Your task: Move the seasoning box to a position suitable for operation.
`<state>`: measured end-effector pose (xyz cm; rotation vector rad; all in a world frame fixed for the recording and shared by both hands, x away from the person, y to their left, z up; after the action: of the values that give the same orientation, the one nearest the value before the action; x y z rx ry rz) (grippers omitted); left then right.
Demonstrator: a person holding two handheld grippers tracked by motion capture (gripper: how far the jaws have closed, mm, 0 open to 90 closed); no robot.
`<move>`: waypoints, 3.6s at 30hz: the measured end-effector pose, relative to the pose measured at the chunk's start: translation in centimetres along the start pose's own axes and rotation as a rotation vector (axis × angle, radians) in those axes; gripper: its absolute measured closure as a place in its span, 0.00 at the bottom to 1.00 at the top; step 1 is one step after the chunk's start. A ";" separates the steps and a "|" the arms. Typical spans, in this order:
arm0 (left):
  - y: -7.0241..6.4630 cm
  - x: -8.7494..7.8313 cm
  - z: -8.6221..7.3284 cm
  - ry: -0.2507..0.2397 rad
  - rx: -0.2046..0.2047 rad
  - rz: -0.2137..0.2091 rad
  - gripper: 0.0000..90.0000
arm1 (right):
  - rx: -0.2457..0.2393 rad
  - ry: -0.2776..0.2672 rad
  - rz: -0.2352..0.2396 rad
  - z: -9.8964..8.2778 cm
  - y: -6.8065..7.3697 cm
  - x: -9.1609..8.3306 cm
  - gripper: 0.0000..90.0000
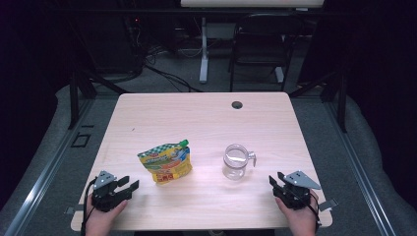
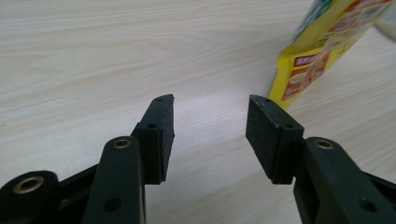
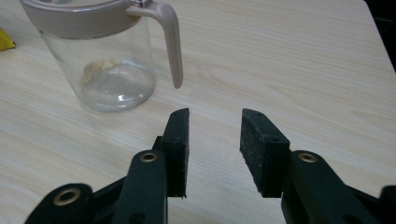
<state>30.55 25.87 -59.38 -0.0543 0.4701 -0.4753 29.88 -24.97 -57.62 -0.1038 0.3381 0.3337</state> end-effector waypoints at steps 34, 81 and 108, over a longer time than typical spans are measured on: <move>-0.6 -0.2 -0.4 0.009 0.006 0.010 0.60 | 0.007 0.007 0.048 1.1 2.1 5.7 0.69; -2.9 -2.4 -0.4 -0.021 0.009 -0.029 0.63 | -0.032 0.022 0.019 2.3 3.9 6.9 0.89; -11.6 -0.6 -0.2 0.002 0.136 -0.251 0.66 | -0.071 0.059 0.108 1.7 9.3 3.1 0.89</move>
<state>25.05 15.84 -57.47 0.0188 0.4339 -0.7531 30.03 -15.01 -57.50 -0.1660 0.3915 0.4500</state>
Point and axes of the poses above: each handheld gripper's, and its own axes: x roughly forward along the jaws, z roughly out of its top, y roughly to its left, the point moved 5 cm from there along x, roughly forward along the jaws, and after that the axes turned 12 degrees about -y, right-handed, at the moved point
